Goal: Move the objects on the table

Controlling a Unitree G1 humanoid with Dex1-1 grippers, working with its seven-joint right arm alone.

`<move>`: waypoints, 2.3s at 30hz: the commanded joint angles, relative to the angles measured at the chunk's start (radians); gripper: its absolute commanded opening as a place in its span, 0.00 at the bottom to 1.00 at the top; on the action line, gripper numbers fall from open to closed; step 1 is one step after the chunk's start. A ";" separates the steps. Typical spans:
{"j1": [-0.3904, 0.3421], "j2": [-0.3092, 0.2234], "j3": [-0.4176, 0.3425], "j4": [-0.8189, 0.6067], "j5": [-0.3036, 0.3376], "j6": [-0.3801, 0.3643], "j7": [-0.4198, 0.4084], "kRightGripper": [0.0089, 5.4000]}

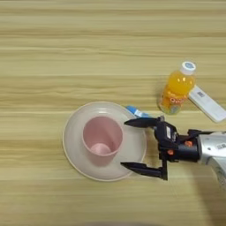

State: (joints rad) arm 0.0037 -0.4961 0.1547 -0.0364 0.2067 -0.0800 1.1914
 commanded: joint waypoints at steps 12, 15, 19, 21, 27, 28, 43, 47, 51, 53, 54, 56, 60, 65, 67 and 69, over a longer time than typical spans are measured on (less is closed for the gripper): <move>-0.066 0.052 0.058 -0.040 -0.007 -0.003 -0.066 1.00; -0.067 0.058 0.066 -0.042 -0.008 -0.001 -0.069 1.00; -0.070 0.068 0.074 -0.044 -0.008 0.001 -0.075 1.00; -0.073 0.078 0.080 -0.043 -0.009 0.004 -0.081 1.00; -0.083 0.111 0.095 -0.019 -0.022 0.002 -0.116 1.00; -0.085 0.115 0.098 -0.017 -0.024 0.001 -0.121 1.00; -0.081 0.141 0.132 -0.015 -0.025 0.000 -0.134 0.88; -0.081 0.145 0.134 -0.017 -0.024 0.001 -0.138 0.80; -0.082 0.150 0.133 -0.017 -0.021 0.002 -0.142 0.79; -0.083 0.152 0.133 -0.019 -0.019 0.004 -0.145 0.79; -0.083 0.153 0.133 -0.021 -0.017 0.005 -0.146 0.79; -0.085 0.155 0.128 -0.026 -0.009 0.008 -0.148 0.79; -0.096 0.155 0.105 -0.045 0.023 0.025 -0.149 0.79; -0.131 0.139 0.031 -0.071 0.092 0.055 -0.150 0.79; -0.149 0.123 -0.014 -0.076 0.124 0.068 -0.149 0.79; -0.164 0.104 -0.054 -0.077 0.149 0.079 -0.145 0.79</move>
State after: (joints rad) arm -0.0820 -0.3546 0.1734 -0.0672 0.3091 -0.0059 1.0733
